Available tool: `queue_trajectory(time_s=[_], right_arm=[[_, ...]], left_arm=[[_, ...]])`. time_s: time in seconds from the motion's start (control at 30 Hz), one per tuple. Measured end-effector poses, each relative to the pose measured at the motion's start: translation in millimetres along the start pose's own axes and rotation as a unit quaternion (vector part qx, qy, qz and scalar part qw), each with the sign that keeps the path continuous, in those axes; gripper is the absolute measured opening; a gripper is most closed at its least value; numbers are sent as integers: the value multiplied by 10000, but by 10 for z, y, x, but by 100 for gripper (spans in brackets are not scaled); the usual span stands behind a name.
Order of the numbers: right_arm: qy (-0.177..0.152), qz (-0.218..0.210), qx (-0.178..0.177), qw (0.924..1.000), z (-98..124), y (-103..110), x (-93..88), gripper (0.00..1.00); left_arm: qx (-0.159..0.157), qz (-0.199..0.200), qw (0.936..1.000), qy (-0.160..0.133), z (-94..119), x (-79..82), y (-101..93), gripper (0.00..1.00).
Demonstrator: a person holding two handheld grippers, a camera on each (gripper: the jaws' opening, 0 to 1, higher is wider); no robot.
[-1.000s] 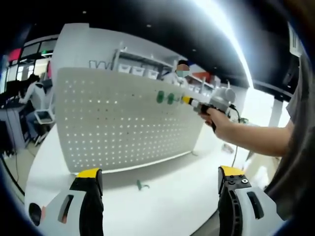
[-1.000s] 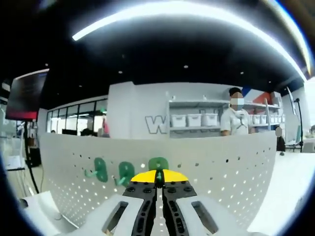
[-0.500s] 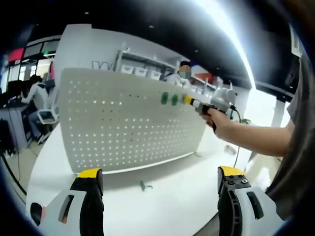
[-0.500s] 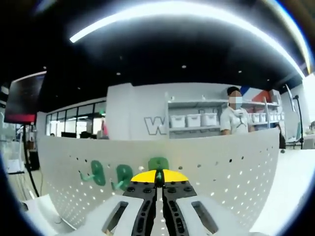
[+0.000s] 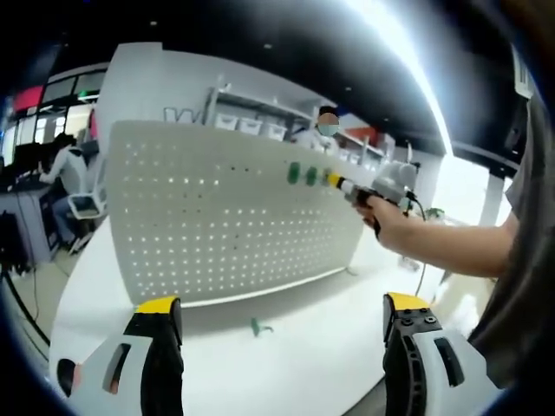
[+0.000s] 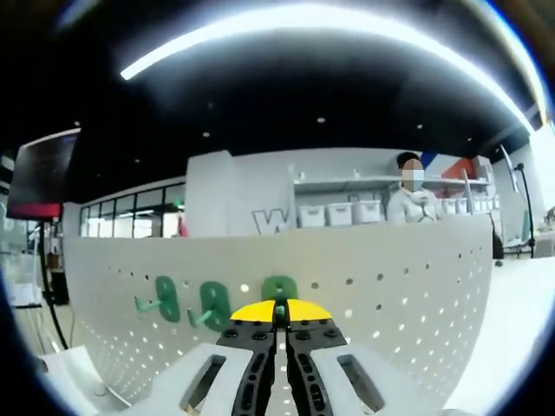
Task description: Insert the hook assembly into the mounting plate slot until the hook locks in place.
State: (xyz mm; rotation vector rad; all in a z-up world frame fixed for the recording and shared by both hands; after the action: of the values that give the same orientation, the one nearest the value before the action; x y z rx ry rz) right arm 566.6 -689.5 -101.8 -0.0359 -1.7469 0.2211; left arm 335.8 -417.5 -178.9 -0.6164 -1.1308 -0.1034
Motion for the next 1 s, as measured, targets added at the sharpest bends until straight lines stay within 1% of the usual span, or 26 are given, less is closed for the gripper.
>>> queue_trajectory(time_s=[0.17, 0.47, 0.6, 0.67, 0.73, 0.77, 0.83, 0.93, 1.0], right_arm=[[40, -36, -27, 10000, 0, -3, -19, 0], [55, 31, -55, 10000, -8, 4, -22, 1], [158, 174, -108, 9997, -12, 23, -39, 1], [222, 183, -97, 9995, -10, 22, -57, 1], [310, 93, -64, 9995, -10, 23, -91, 2], [434, 47, -58, 9990, -6, 21, -133, 4], [451, -30, -48, 9990, -1, 26, -146, 6], [501, -55, -52, 9987, 8, 13, -157, 11], [509, -115, -34, 9986, 34, -11, -158, 12]], left_arm=[[20, 7, 10000, -16, -15, 5, 7, 98], [76, 57, 9999, -40, -28, -8, 51, 98], [88, 64, 9999, -35, 1, -28, 67, 98], [83, 69, 9999, -86, 20, -24, 71, 98], [48, 106, 9998, -132, 27, -40, 72, 98], [47, 84, 9999, -122, 20, -58, 73, 97], [129, -44, 9998, 111, -1, -136, 97, 98], [6, 4, 10000, 94, -29, -133, 64, 98], [-18, -18, 9999, 130, -52, -127, 57, 98]])
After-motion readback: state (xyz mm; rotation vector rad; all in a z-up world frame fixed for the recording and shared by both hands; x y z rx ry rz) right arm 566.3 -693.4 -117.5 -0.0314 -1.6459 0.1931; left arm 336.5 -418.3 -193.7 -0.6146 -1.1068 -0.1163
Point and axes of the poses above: the point that each gripper's makers call its tool centre point, and the gripper's own axes: z roughly backward along the fingers, y roughly to its left, x roughly out of its top, the point moved 1 cm from there along z, roughly backward along the fingers, and after that the axes turned 12 degrees about z, right-handed, at the moved point
